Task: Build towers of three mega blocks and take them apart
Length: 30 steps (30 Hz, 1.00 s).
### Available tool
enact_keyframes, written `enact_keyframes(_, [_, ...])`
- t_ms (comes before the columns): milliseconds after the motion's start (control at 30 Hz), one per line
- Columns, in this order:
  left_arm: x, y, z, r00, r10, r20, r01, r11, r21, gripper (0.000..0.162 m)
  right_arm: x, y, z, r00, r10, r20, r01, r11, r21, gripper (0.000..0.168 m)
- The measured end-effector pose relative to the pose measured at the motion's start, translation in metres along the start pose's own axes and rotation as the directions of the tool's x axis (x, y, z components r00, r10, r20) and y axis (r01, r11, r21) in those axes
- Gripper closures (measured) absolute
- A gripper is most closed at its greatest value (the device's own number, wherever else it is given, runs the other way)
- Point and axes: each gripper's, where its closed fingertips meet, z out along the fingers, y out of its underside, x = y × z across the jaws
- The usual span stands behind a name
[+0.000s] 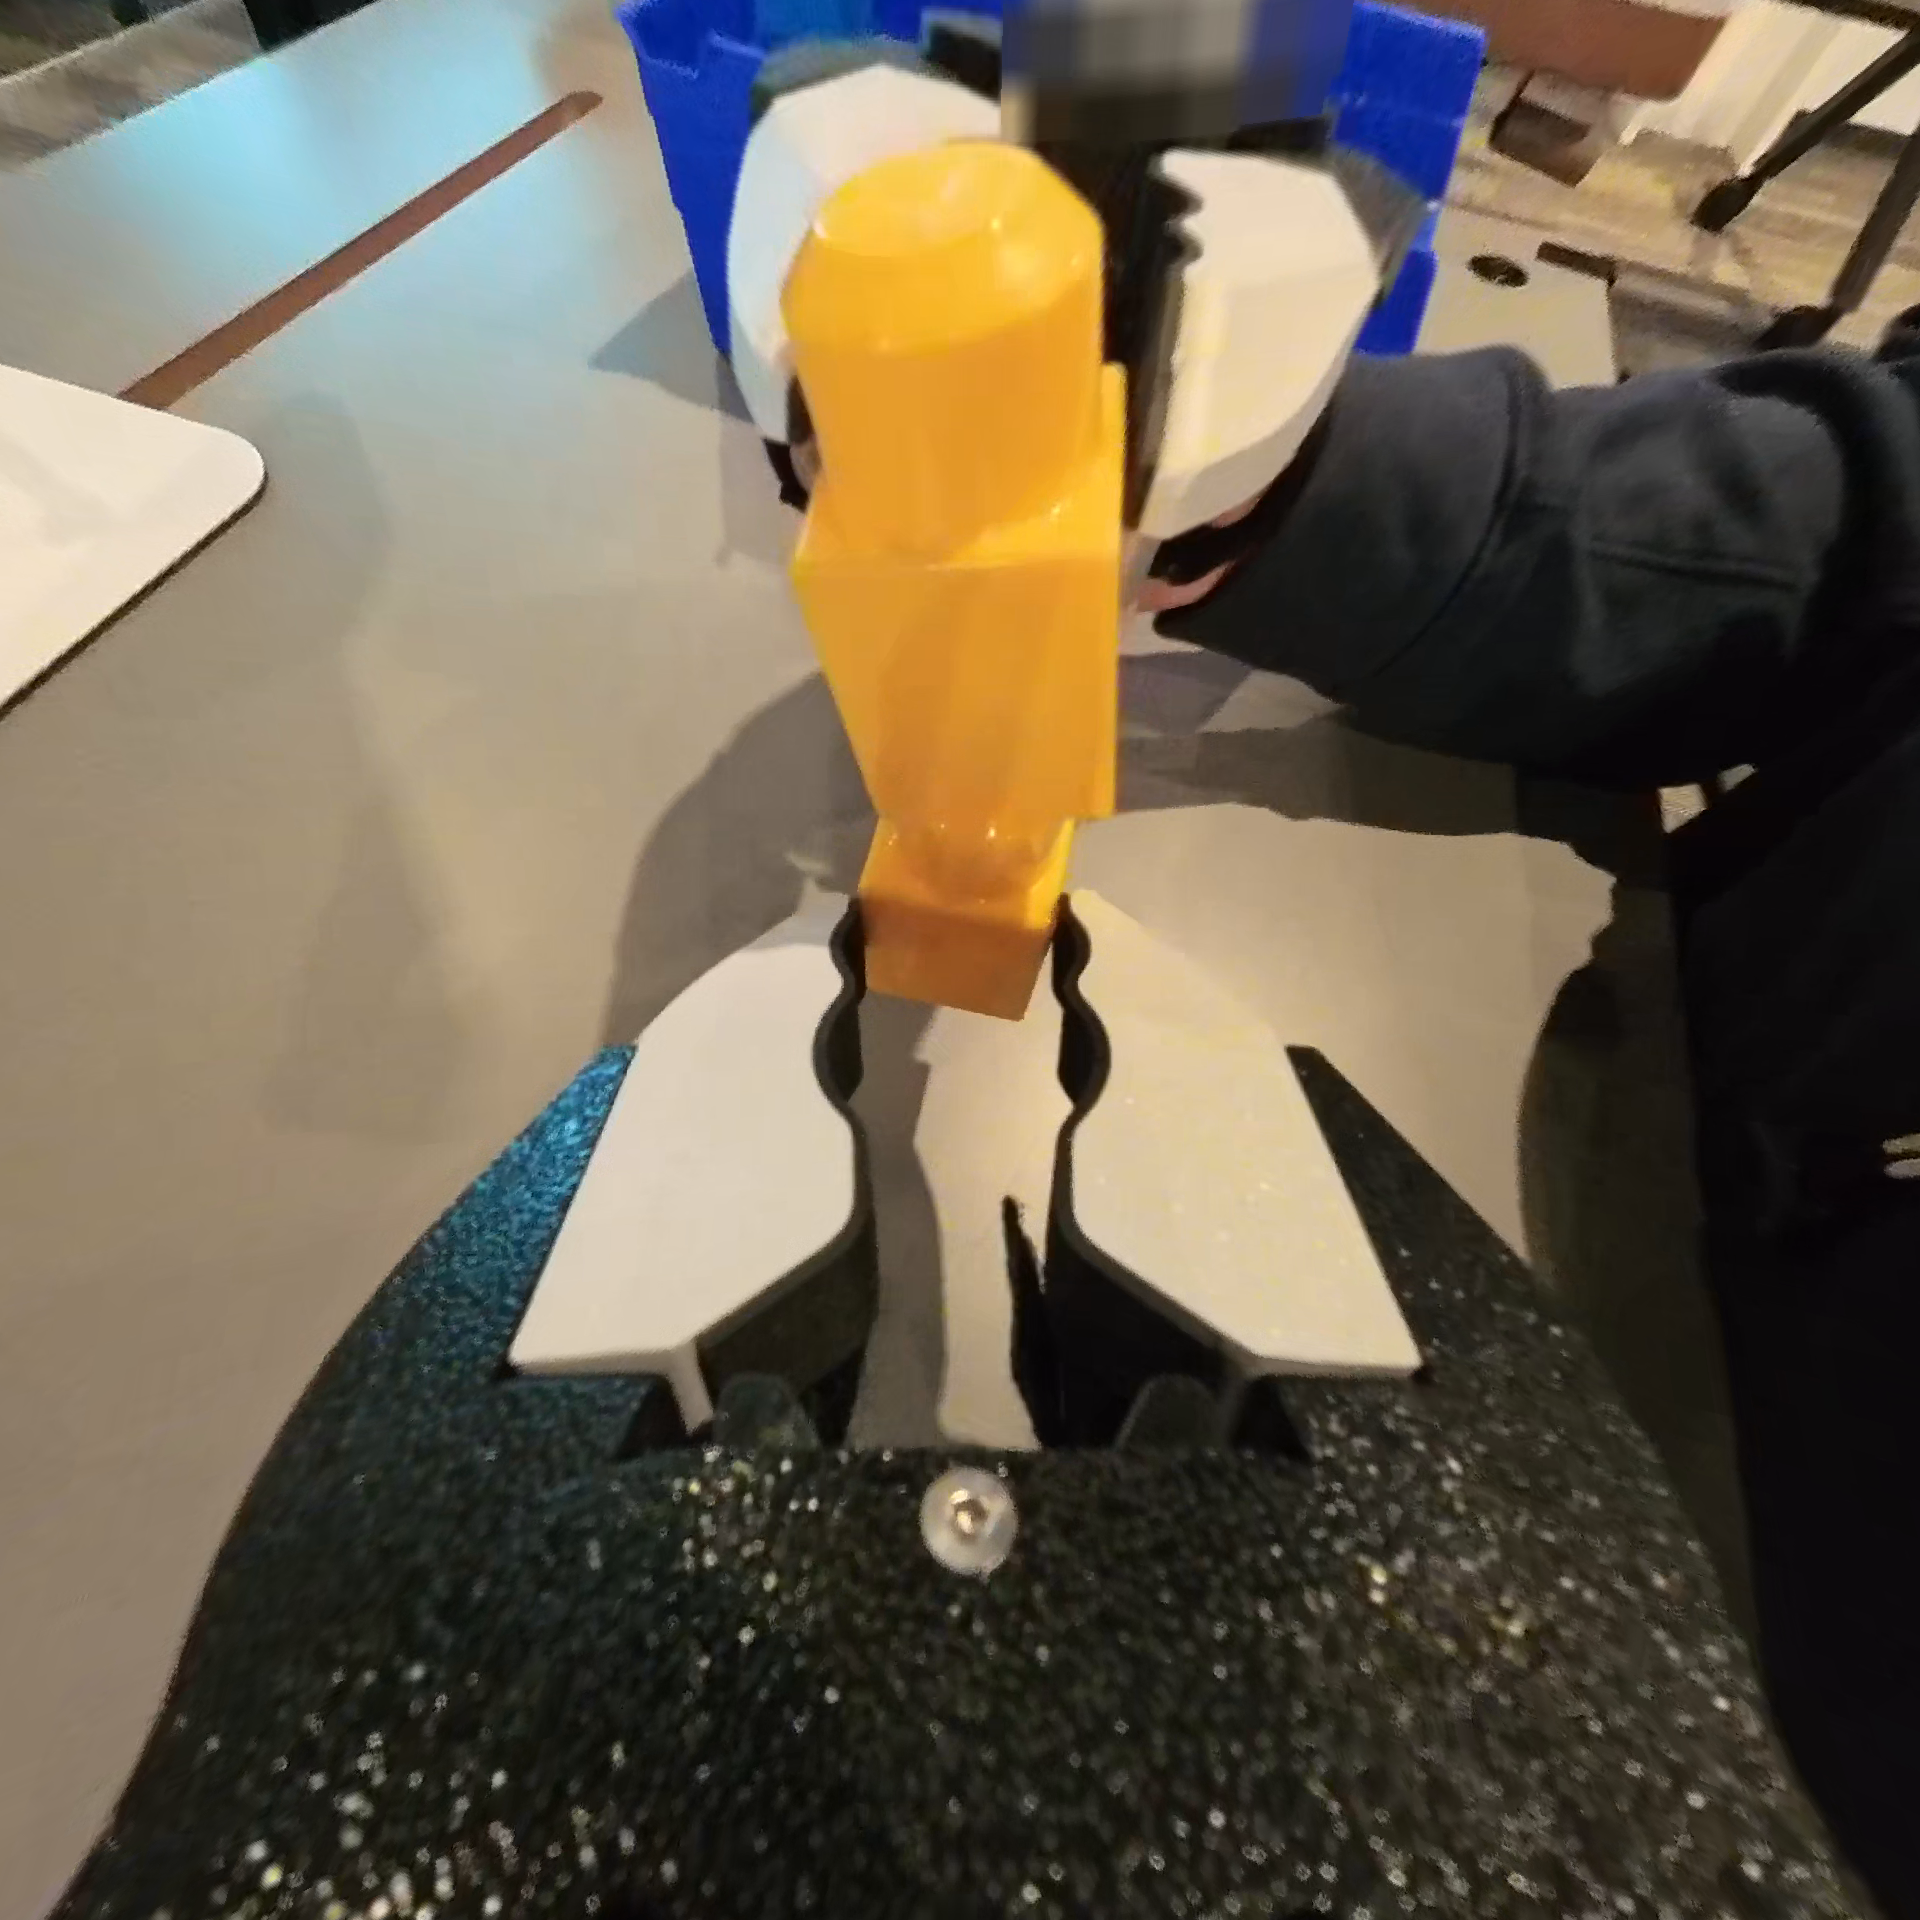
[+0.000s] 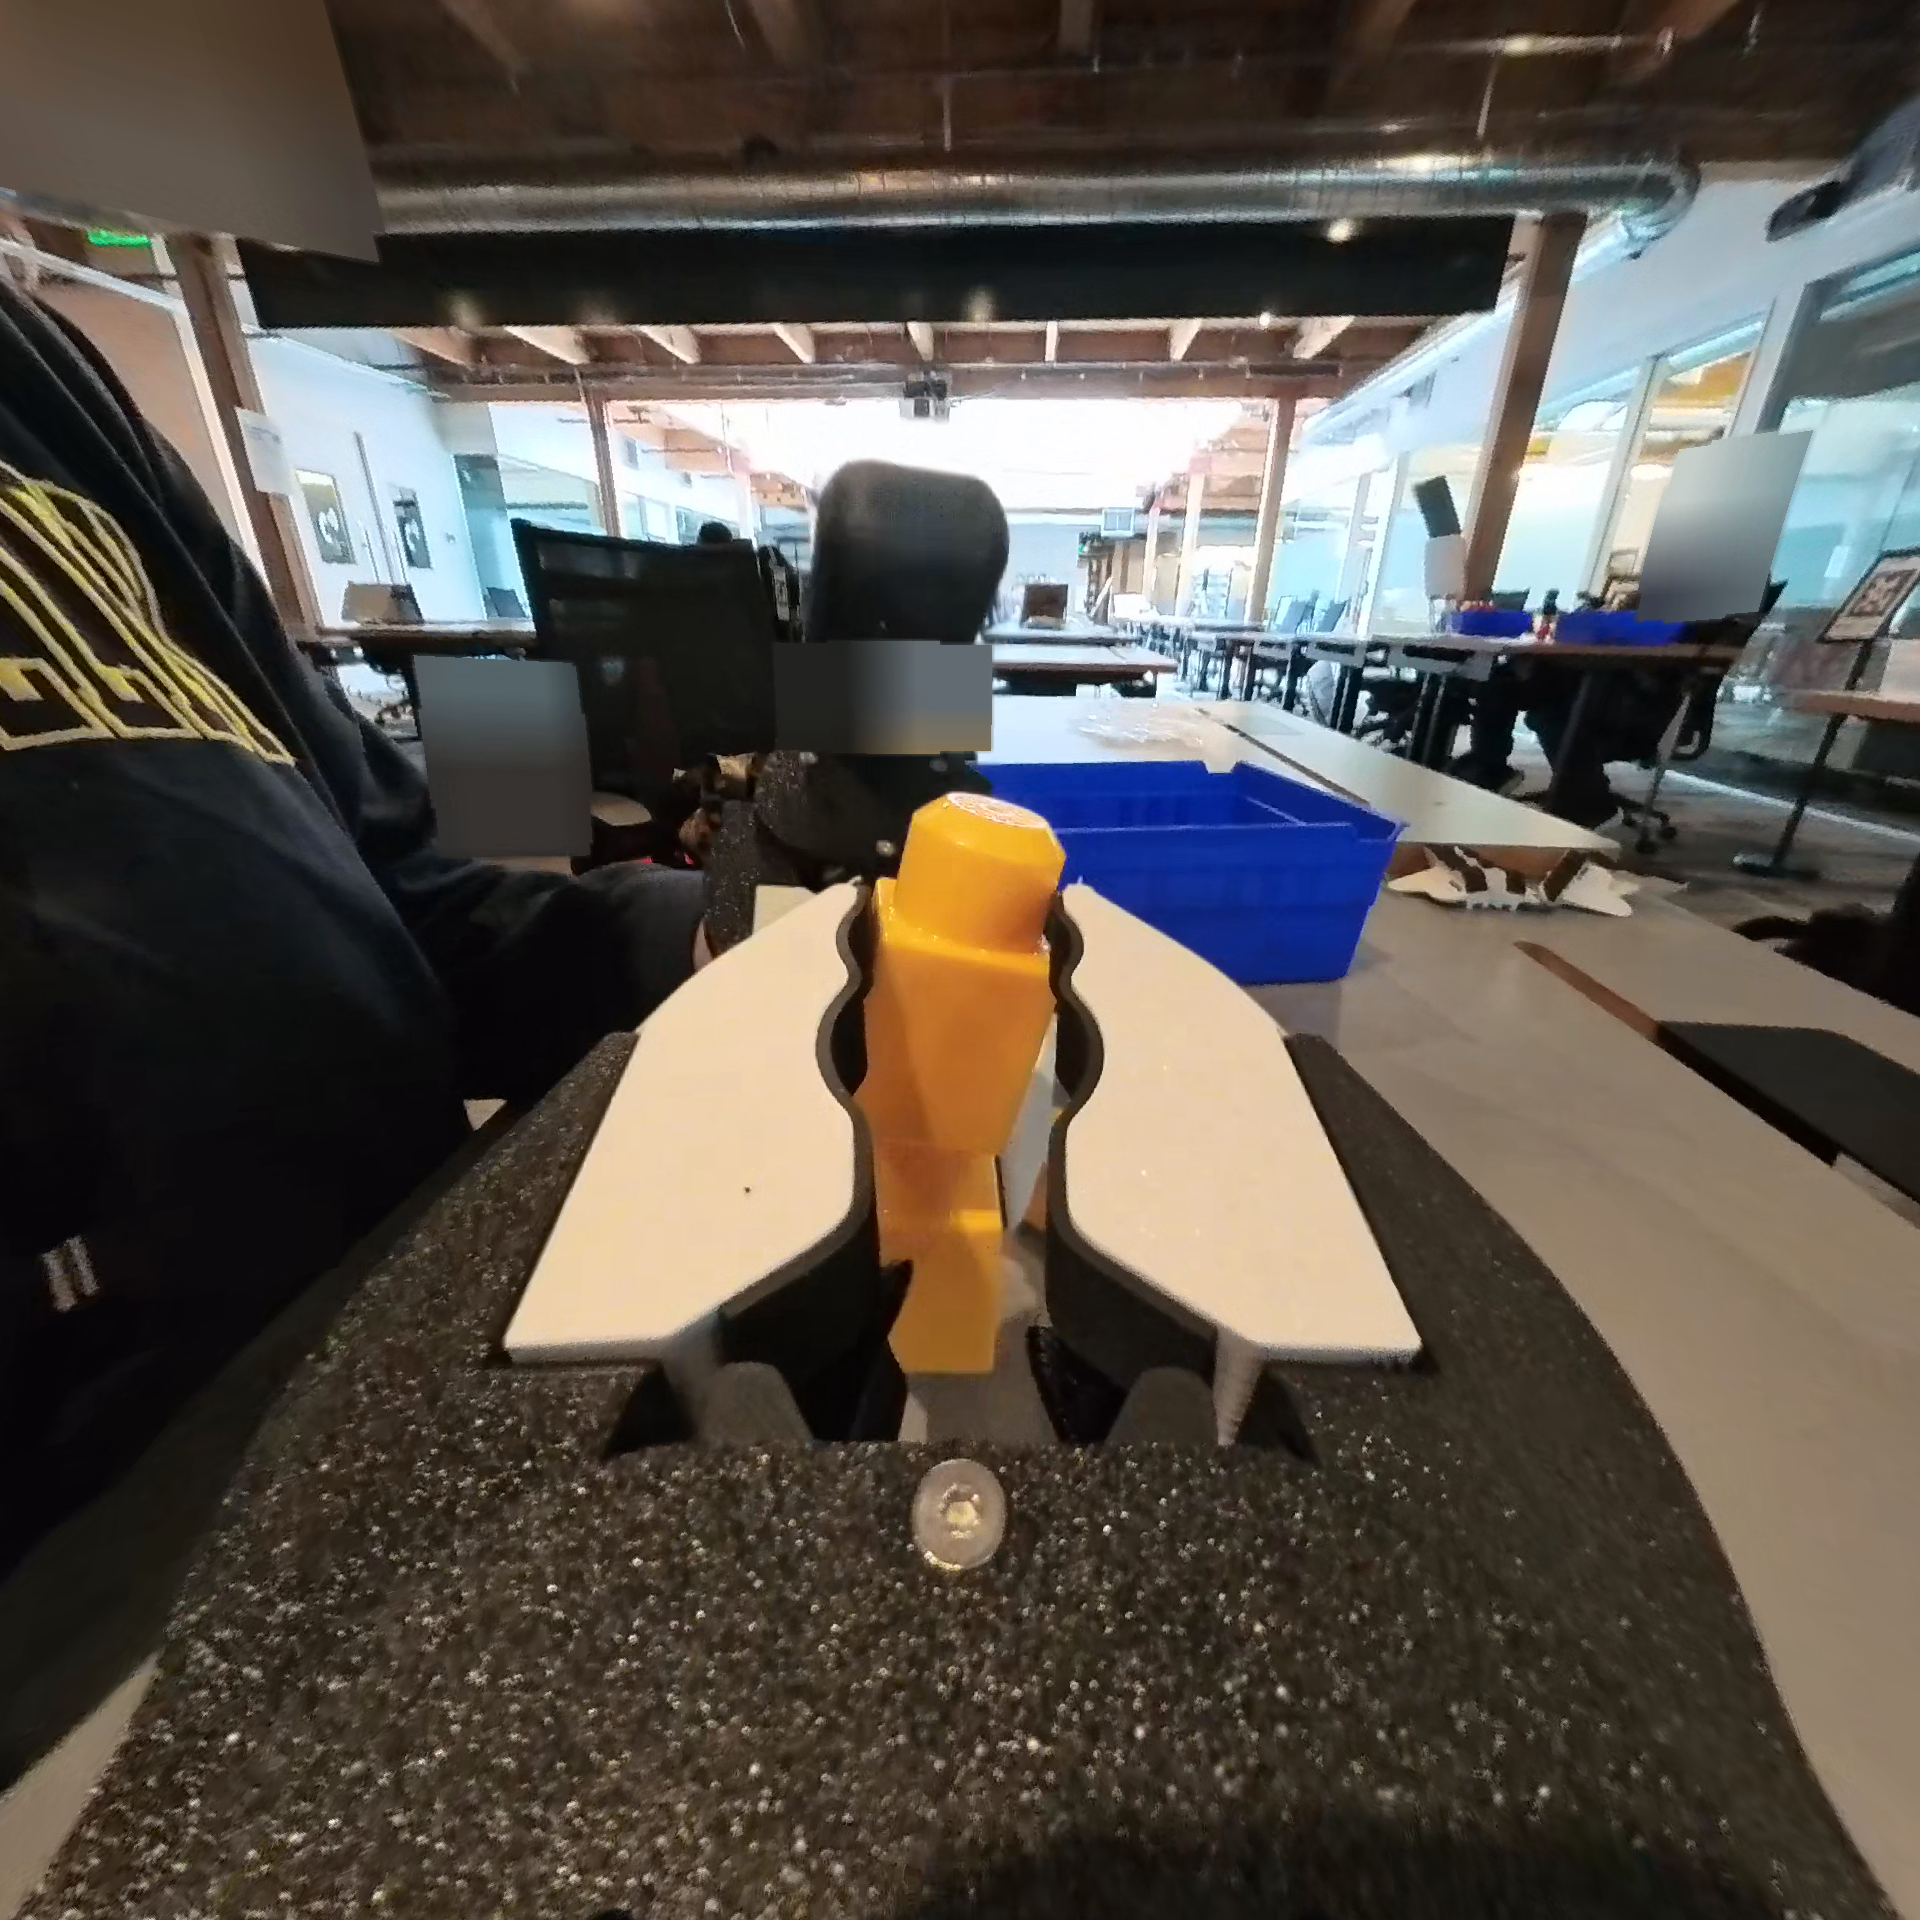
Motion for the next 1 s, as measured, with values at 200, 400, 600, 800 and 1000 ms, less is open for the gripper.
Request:
enact_keyframes(200, [0.002,-0.015,-0.01,1.0,0.028,-0.003,-0.028,0.994,0.104,0.128,-0.006,-0.003,0.003,0.994,-0.104,-0.018,0.105,0.994,0.03,0.137])
enact_keyframes(400, [0.001,-0.018,-0.015,0.992,0.105,0.07,-0.112,0.988,0.105,0.128,-0.014,-0.001,0.004,0.969,-0.244,-0.023,0.241,0.967,-0.086,0.138])
enact_keyframes(600, [0.002,-0.022,-0.018,0.99,0.117,0.074,-0.124,0.987,0.098,0.129,-0.015,-0.004,0.005,0.968,-0.25,-0.027,0.243,0.958,-0.153,0.138])
enact_keyframes(800, [0.004,-0.034,-0.023,0.999,0.052,0.013,-0.054,0.978,0.2,0.128,-0.008,-0.019,0.004,0.981,-0.174,-0.084,0.17,0.984,-0.055,0.138])
enact_keyframes(1000, [0.002,-0.032,-0.021,0.999,0.036,0.006,-0.036,0.982,0.185,0.109,-0.005,-0.024,0.01,0.987,-0.12,-0.103,0.123,0.992,0.015,0.138])
